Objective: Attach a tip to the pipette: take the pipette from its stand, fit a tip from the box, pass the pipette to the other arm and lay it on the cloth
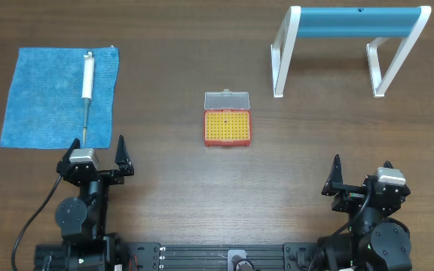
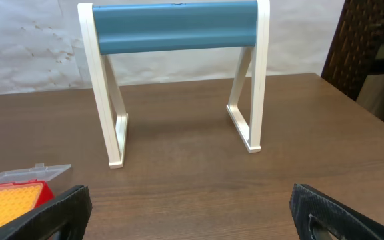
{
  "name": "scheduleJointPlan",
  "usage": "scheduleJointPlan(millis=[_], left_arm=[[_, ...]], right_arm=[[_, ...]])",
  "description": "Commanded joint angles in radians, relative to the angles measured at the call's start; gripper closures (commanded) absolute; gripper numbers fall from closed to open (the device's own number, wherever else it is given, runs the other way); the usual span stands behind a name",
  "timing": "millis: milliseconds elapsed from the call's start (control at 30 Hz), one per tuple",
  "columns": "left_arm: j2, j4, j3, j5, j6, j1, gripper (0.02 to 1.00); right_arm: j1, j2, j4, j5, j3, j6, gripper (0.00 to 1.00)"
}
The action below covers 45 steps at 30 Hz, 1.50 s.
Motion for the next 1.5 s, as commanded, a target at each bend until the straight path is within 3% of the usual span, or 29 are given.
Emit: scheduleJointPlan(millis=[33,533,667,767,900,1233,1500], left_arm=[[-0.007,-0.009,-0.001,-0.014,-0.008,-0.004,0.020],[-0.007,-0.009,-0.001,-0.014,-0.008,-0.004,0.020],[-0.007,-0.009,-0.001,-0.014,-0.008,-0.004,0.020],[-0.007,-0.009,-0.001,-0.014,-0.008,-0.004,0.020],[-0.007,-0.009,-0.001,-0.014,-0.008,-0.004,0.020],[-0.007,-0.009,-0.001,-0.014,-0.008,-0.004,0.020],[-0.007,-0.009,-0.001,-0.014,-0.008,-0.004,0.018]], right_arm=[[-0.003,-0.005,0.003,-0.006,-0.002,0.014,0.025],[-0.011,-0.005,0.012,0.021,-0.002,0.009,0.025],[-0.066,-0.005,0.095,-0.080,-0.035,0.011,0.025],[-0.157,-0.005,0.229,-0.235,-0.130,0.011,0.025],[-0.240,-0.005,0.399,-0.359,-0.269,0.011,0.025],[-0.238,-0.005,0.480,-0.376,-0.438,0.010,0.025],[-0.227,-0.006,0.484,-0.368,-0.438,-0.167,0.025]])
